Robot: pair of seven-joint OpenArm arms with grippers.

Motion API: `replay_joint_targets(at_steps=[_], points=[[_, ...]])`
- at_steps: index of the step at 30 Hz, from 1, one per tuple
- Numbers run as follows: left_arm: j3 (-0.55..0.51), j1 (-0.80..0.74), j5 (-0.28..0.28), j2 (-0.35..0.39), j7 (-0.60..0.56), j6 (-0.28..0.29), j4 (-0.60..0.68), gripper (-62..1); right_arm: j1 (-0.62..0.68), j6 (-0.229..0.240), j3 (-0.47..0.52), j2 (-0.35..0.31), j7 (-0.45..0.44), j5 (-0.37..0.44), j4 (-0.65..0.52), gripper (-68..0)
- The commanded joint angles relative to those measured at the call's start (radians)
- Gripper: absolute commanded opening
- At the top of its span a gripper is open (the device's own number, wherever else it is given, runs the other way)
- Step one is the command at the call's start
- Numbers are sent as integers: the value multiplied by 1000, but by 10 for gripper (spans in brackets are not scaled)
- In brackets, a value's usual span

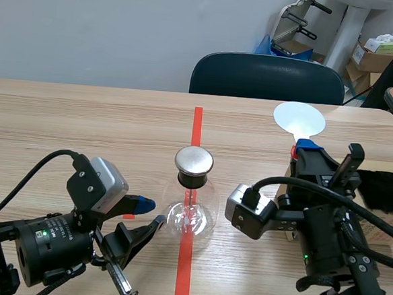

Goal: Do the electroscope experiment

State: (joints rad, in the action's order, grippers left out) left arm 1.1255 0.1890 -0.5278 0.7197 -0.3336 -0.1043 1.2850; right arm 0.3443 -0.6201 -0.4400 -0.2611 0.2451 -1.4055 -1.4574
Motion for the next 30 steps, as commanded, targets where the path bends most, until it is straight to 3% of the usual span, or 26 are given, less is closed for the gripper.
replay_joint_targets(at_steps=[1,21,30], points=[[2,8,-3,-13,-17,4,11,-409,-3,-7,7,-13,3,-1,-12,-665],[2,8,-3,-67,-95,2,-124,-409,19,-8,7,-13,-8,-1,-12,-665],[2,8,-3,-69,-97,2,-128,-420,19,-21,7,-13,4,-2,-12,-665]])
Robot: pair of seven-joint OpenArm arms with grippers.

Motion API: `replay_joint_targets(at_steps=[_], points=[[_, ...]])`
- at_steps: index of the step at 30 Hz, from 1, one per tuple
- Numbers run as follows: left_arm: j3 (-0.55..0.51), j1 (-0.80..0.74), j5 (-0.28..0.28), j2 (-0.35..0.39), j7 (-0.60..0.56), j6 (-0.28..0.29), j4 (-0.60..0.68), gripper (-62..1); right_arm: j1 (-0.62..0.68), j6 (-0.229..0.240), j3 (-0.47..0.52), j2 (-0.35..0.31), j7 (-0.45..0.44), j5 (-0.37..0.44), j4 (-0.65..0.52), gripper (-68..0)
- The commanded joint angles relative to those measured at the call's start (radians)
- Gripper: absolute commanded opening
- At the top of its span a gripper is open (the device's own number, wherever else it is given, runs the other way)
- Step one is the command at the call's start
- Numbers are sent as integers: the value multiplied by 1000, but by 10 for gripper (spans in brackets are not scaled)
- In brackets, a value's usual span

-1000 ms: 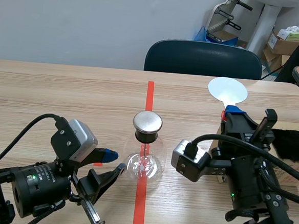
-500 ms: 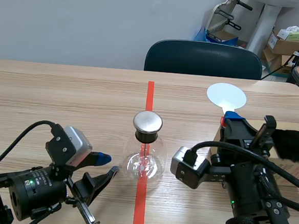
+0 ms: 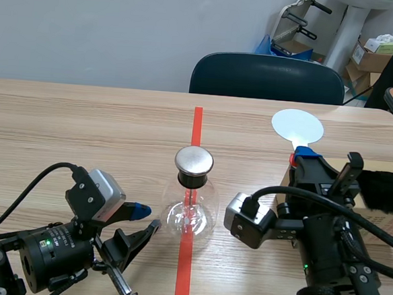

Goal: Do the electroscope experiment

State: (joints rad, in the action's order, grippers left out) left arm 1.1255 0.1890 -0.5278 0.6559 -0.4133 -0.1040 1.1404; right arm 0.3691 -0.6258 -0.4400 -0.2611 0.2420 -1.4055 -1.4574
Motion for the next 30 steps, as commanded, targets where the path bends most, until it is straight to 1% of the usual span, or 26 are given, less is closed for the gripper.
replay_joint_targets(at_steps=[1,3,4,6,10,12,30], points=[[2,8,-3,-5,-17,2,16,-428,-5,-17,7,-13,7,-2,-12,-665],[2,8,1,-5,-17,2,16,-465,-5,-17,7,-13,7,-2,-12,-665],[2,8,5,-5,-16,2,16,-469,-5,-17,7,-13,7,-2,-12,-665],[2,8,16,-5,-16,2,16,-469,-5,-17,7,-13,7,-2,-12,-665],[2,8,17,-5,-16,2,16,-469,-5,-17,7,-13,7,-2,-12,-665],[2,8,17,-5,-16,2,16,-481,-5,-17,7,-13,7,-1,-12,-665],[2,8,17,-5,-16,1,16,-481,-3,-17,7,-13,7,-1,-12,-665]])
